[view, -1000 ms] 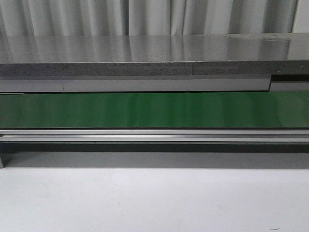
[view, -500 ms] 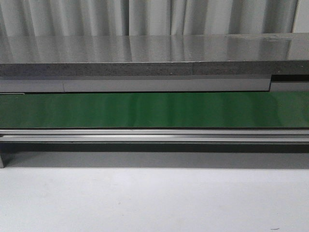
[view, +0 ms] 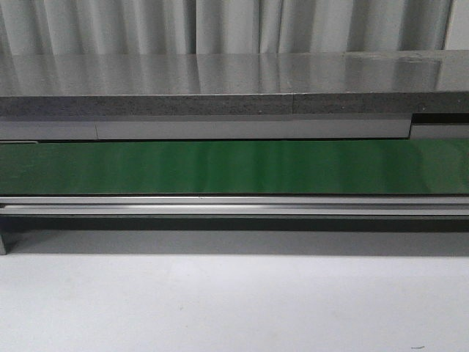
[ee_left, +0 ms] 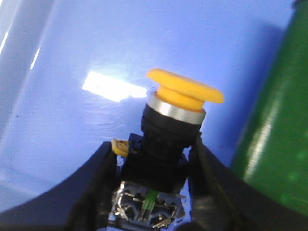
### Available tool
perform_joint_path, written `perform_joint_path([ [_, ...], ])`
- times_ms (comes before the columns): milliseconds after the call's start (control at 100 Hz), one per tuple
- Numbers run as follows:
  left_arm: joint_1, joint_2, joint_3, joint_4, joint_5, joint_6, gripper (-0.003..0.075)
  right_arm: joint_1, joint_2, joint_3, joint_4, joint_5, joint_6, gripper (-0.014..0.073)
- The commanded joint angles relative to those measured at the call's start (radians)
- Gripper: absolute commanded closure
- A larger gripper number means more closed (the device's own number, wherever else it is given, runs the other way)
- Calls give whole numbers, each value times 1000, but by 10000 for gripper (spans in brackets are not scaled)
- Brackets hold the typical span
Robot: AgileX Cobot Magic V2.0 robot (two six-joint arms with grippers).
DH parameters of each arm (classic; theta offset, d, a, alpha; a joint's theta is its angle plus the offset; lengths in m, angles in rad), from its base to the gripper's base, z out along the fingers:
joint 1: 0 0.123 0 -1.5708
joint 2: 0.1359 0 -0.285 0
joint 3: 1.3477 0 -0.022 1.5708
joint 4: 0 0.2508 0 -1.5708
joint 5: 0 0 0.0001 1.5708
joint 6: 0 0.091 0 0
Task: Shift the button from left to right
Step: 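Lift the button with the left gripper and lower it onto the conveyor belt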
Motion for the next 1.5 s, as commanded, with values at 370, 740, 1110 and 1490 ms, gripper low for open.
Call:
perform_joint_path([
  [370,-244,-60,-34,-52,-12,46,715,2,-16,1,-8,-80,-3,662],
  [740,-247,-34,-34,-52,-28,46,653,2,-16,1,-8,-80,-3,662],
  [1110,-247,-34,-34,-54,-49,46,167,2,-16,1,-8,-80,-3,662],
  [1490,-247,-103,-34,-64,-107,58,167,2,-16,1,-8,-80,-3,662],
])
